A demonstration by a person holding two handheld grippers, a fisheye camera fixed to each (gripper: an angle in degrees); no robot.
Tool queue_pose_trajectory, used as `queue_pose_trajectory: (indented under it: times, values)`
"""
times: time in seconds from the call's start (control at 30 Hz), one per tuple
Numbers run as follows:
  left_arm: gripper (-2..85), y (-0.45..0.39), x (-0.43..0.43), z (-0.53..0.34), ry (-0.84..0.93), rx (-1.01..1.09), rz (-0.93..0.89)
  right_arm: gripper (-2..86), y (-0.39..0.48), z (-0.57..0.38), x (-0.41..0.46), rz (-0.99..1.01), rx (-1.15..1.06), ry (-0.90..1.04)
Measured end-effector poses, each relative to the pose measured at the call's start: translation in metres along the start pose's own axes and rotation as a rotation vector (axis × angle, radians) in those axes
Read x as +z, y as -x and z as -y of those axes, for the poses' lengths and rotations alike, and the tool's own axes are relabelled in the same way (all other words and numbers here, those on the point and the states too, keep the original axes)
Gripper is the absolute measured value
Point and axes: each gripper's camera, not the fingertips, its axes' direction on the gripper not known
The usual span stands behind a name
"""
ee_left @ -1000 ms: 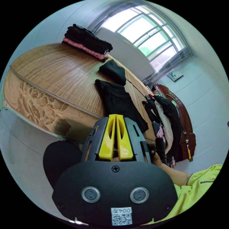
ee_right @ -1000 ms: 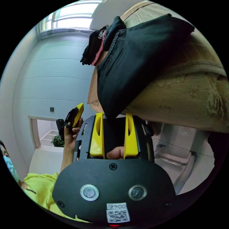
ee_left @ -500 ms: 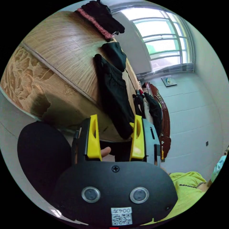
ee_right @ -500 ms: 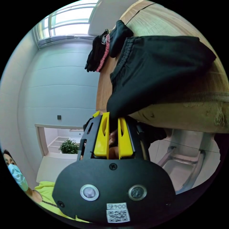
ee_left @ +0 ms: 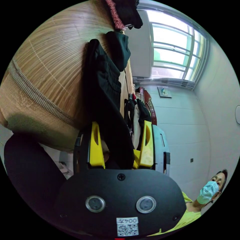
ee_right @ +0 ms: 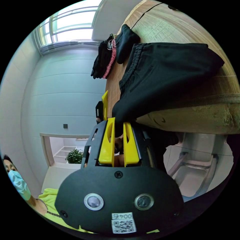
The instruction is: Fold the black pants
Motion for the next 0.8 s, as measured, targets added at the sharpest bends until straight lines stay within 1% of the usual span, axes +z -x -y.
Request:
queue_pose_trajectory:
  times: [0.1,0.17,0.27,0.3,0.37,0.4,0.47,0.53,0.6,0.7,0.8]
  values:
    - [20.9,0.012,0.017,0.016,0.036,0.000,0.062,6.0,0.005,0.001,0.004,-0.009,-0.023,0.014]
    - [17.3,0.022,0.026,0.023,0.055,0.001,0.101,6.1,0.008,0.002,0.010,-0.021,-0.044,0.034]
    - [11.8,0.031,0.035,0.028,0.056,0.030,0.205,6.3,0.008,0.001,0.019,-0.044,-0.090,0.102]
    - [10.8,0.032,0.037,0.029,0.056,0.048,0.234,6.3,0.007,0.001,0.020,-0.046,-0.120,0.163]
    - [10.1,0.037,0.041,0.030,0.052,0.051,0.237,5.5,0.008,0.002,0.010,-0.055,-0.185,0.231]
    - [9.8,0.039,0.044,0.032,0.056,0.064,0.245,6.4,0.009,0.005,-0.007,-0.075,-0.246,0.218]
    - [9.7,0.037,0.048,0.035,0.061,0.093,0.275,9.2,0.010,0.019,-0.041,-0.122,-0.300,0.141]
    - [9.8,0.032,0.049,0.040,0.068,0.129,0.328,12.4,0.016,0.051,-0.080,-0.202,-0.363,0.070]
    - [9.8,0.030,0.041,0.054,0.096,0.152,0.385,13.5,0.018,0.077,-0.095,-0.260,-0.388,0.073]
    - [9.6,0.035,0.017,0.078,0.099,0.167,0.436,14.6,0.021,0.113,-0.095,-0.340,-0.425,0.119]
    - [9.3,0.046,0.008,0.097,0.142,0.168,0.413,16.1,0.023,0.140,-0.069,-0.355,-0.477,0.179]
